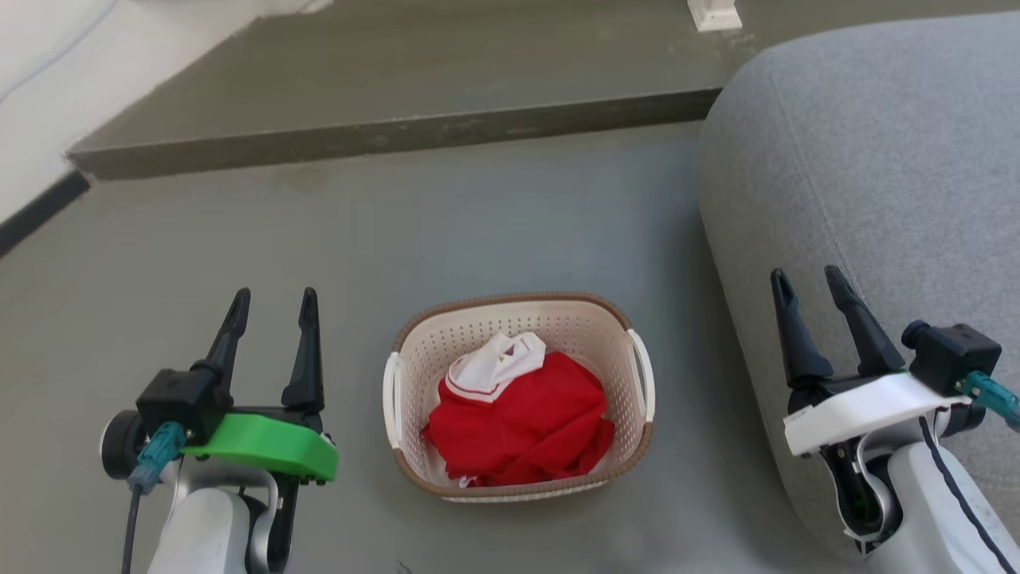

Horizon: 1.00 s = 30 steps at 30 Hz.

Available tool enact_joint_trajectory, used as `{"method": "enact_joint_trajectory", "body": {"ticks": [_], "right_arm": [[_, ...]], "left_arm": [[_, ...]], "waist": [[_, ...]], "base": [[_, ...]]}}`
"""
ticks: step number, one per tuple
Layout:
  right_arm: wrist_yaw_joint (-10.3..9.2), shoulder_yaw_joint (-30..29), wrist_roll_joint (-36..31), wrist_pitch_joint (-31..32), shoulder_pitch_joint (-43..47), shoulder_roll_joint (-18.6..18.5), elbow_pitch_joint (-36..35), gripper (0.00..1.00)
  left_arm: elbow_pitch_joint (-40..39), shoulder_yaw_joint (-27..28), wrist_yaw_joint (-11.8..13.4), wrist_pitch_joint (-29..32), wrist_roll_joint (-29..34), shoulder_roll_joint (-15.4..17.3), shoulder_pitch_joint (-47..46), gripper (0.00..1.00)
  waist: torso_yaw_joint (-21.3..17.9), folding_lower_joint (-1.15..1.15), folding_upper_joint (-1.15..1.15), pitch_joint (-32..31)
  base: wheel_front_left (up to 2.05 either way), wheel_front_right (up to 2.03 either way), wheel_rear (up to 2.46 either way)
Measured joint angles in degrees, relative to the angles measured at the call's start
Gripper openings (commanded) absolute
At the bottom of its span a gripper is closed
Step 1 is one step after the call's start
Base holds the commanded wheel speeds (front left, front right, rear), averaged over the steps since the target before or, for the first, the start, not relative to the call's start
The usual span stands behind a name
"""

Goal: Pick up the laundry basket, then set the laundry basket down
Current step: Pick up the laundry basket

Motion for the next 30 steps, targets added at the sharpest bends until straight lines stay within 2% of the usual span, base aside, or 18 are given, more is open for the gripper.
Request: {"method": "enact_joint_trajectory", "body": {"ticks": [16,30], "right_arm": [[0.49,-0.3,0.0,-0.1,-4.3,1.0,1.7,1.0],[0.49,-0.9,0.1,-0.2,-10.1,1.7,5.3,1.0]], "left_arm": [[0.7,-0.9,-0.1,0.0,0.0,-0.1,-5.7,1.0],[5.3,-2.1,-1.0,0.0,0.1,-0.2,-12.6,1.0]], "waist": [[-1.1,0.0,0.0,9.5],[-1.5,0.01,0.0,18.8]], "base": [[0.0,0.0,0.0],[0.0,0.0,0.0]]}}
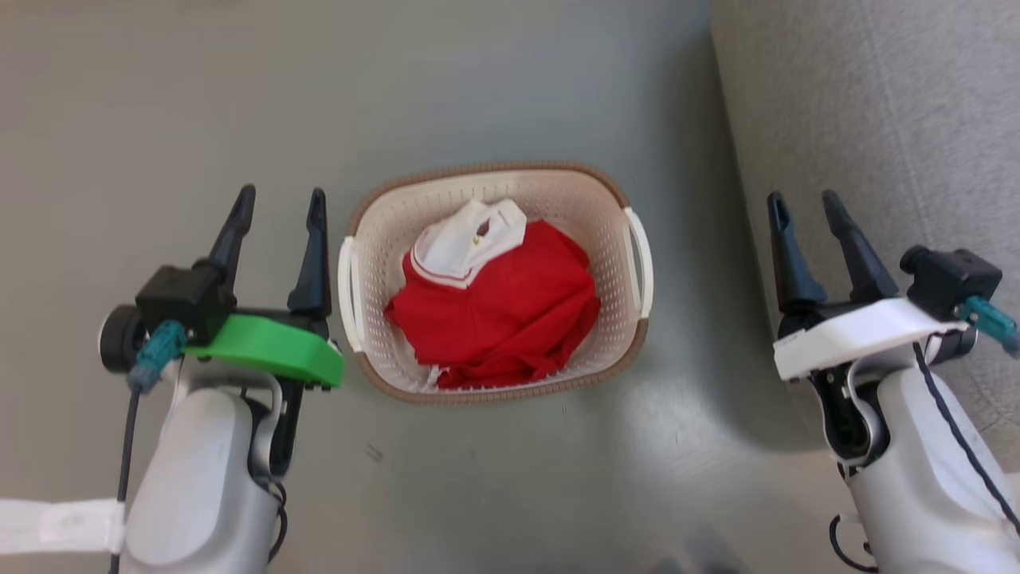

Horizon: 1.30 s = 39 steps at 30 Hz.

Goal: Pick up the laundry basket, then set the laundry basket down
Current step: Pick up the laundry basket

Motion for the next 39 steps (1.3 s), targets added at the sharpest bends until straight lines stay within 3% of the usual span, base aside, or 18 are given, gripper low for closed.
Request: {"method": "enact_joint_trajectory", "body": {"ticks": [19,39], "right_arm": [[0.01,0.7,1.9,-0.2,-9.7,0.8,10.8,1.0],[0.01,6.4,5.7,-0.2,-21.5,1.7,23.3,1.0]], "left_arm": [[13.6,-0.3,-1.1,0.3,-1.3,-0.3,-9.5,1.0],[26.8,-1.9,-2.1,3.2,-3.4,-0.9,-21.0,1.0]], "waist": [[0.2,0.0,0.0,11.8],[0.3,0.0,0.0,21.3]], "base": [[0.0,0.0,0.0],[0.0,0.0,0.0]]}}
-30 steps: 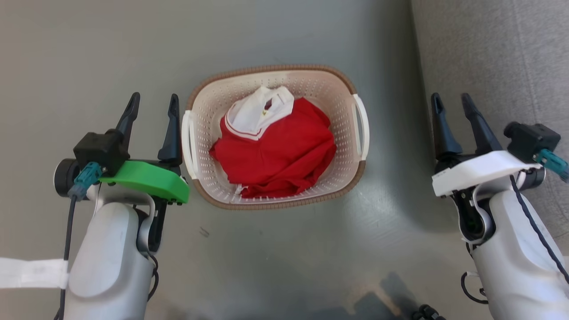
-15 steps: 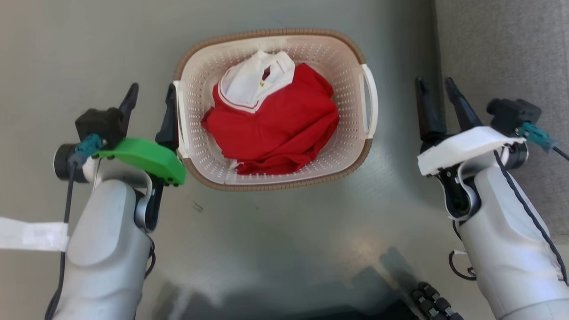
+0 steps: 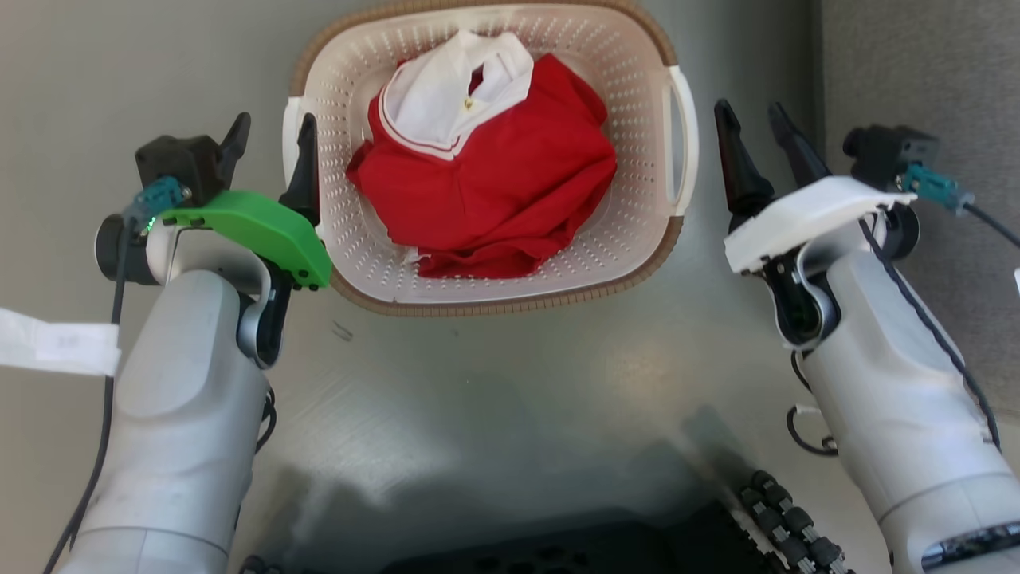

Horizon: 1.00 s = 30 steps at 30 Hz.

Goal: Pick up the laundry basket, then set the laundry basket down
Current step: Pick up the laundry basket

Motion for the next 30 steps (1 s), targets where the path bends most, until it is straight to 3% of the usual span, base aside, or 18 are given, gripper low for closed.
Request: {"method": "enact_joint_trajectory", "body": {"ticks": [15,29,30], "right_arm": [[0.01,5.5,3.7,0.6,-8.4,0.1,9.3,1.0],[0.01,10.3,7.4,2.7,-13.2,0.2,13.7,1.0],[0.01,10.7,7.9,2.8,-13.3,0.1,13.8,1.0]], "left_arm": [[8.5,-2.9,-0.7,2.7,-3.6,-0.1,-6.4,1.0],[12.4,-6.2,-1.0,2.9,-6.0,-0.2,-9.9,1.0],[12.6,-6.6,-1.0,2.9,-6.4,-0.2,-10.0,0.96]], "waist": [[0.4,0.0,0.0,6.7],[1.0,0.0,0.0,9.8],[1.1,0.0,0.0,9.9]], "base": [[0.0,0.0,0.0],[0.0,0.0,0.0],[0.0,0.0,0.0]]}}
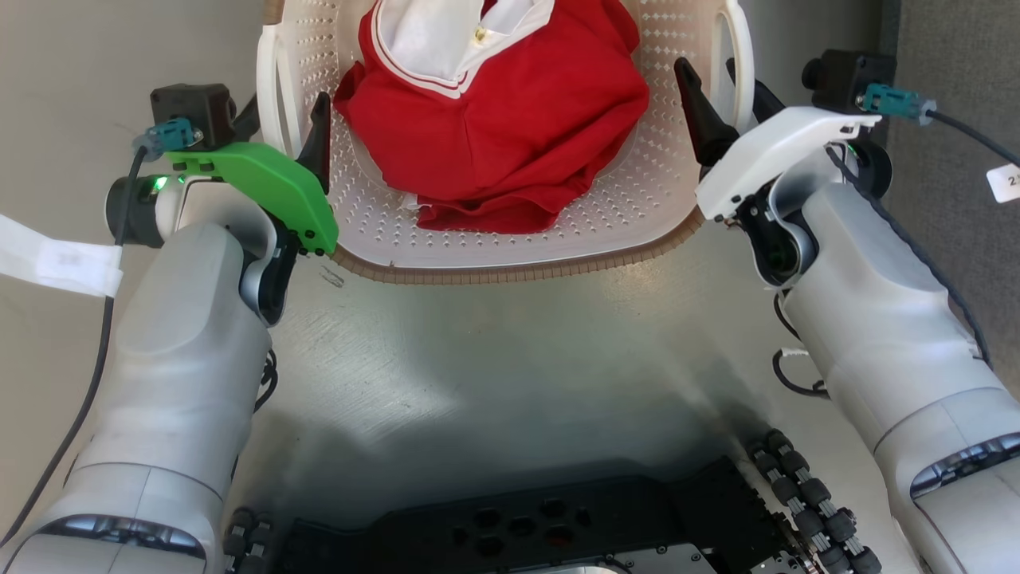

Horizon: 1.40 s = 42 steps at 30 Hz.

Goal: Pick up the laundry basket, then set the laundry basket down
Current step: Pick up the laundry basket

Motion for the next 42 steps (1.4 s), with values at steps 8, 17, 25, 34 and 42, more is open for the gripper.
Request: {"method": "enact_joint_trajectory", "body": {"ticks": [8,17,25,34,42], "right_arm": [[0.0,2.2,3.0,0.1,-1.6,0.0,0.9,0.33],[-0.11,4.5,5.2,-0.1,-2.1,0.0,2.1,0.0],[-0.12,6.9,6.5,-0.7,-2.5,0.0,3.3,0.0],[-0.12,9.2,7.5,-1.3,-2.4,-0.1,4.9,0.0],[-0.11,11.4,9.8,-1.3,-0.1,-0.1,6.3,0.0]], "left_arm": [[1.1,-1.8,-0.4,-0.2,-1.9,-0.2,-1.3,0.0],[2.1,-4.2,-0.4,-0.8,-4.0,-0.2,-2.4,0.0],[4.0,-6.0,-0.4,-1.9,-5.5,-0.3,-2.5,0.0],[4.9,-8.9,-0.4,-2.3,-8.6,-0.2,-2.0,0.0],[5.6,-12.0,-0.4,-1.4,-11.9,-0.1,1.0,0.0]], "waist": [[0.2,0.0,0.0,0.3],[0.2,0.0,0.0,0.2],[0.1,-0.01,0.0,-2.0],[0.2,0.0,0.0,-6.4],[0.5,0.0,0.0,-11.8]], "base": [[0.0,0.0,0.0],[0.0,0.0,0.0],[0.0,0.0,0.0],[0.0,0.0,0.0],[0.0,0.0,0.0]]}}
